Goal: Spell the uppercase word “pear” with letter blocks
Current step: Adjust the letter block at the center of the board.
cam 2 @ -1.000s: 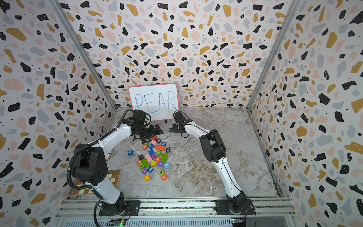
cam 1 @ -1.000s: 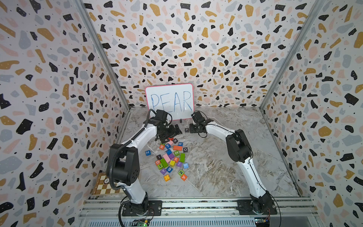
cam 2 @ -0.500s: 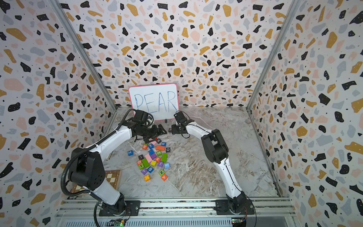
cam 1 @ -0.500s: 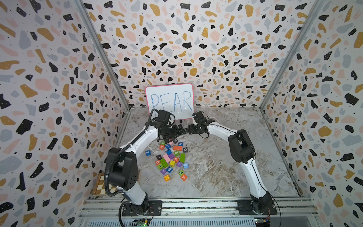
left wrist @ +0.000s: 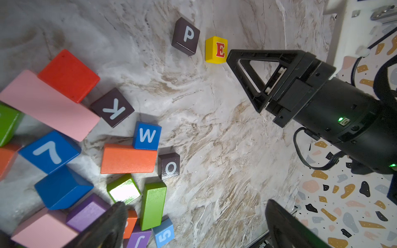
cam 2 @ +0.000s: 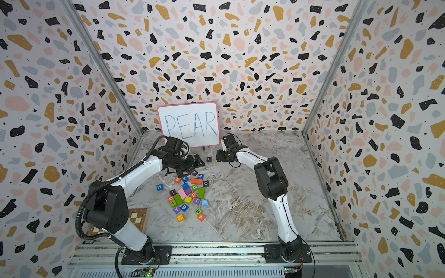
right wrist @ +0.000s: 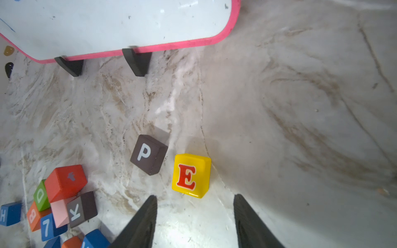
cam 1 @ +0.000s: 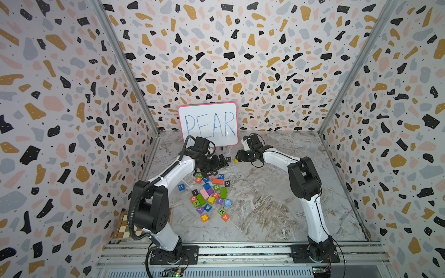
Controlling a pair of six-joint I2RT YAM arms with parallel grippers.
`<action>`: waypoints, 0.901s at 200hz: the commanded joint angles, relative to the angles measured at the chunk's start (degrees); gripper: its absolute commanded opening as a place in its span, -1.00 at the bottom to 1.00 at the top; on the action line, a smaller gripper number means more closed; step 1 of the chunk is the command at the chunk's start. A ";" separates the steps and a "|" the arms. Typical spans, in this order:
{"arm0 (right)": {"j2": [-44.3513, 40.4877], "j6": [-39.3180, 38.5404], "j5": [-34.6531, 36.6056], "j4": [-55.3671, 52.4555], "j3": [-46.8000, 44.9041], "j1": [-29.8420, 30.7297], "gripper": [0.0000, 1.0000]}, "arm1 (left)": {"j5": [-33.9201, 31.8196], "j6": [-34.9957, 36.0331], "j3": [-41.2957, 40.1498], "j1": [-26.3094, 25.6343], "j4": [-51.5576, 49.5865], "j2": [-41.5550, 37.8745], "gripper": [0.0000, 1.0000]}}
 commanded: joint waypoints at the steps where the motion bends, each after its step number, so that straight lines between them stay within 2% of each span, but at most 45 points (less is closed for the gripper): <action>1: -0.84 0.48 -3.00 1.47 0.06 0.27 0.13 | 0.40 -0.30 -0.41 -0.35 0.90 -1.92 0.98; 180: 2.06 1.42 -5.62 2.62 0.24 0.19 0.02 | 0.22 0.07 -0.52 -0.59 0.32 -2.21 0.98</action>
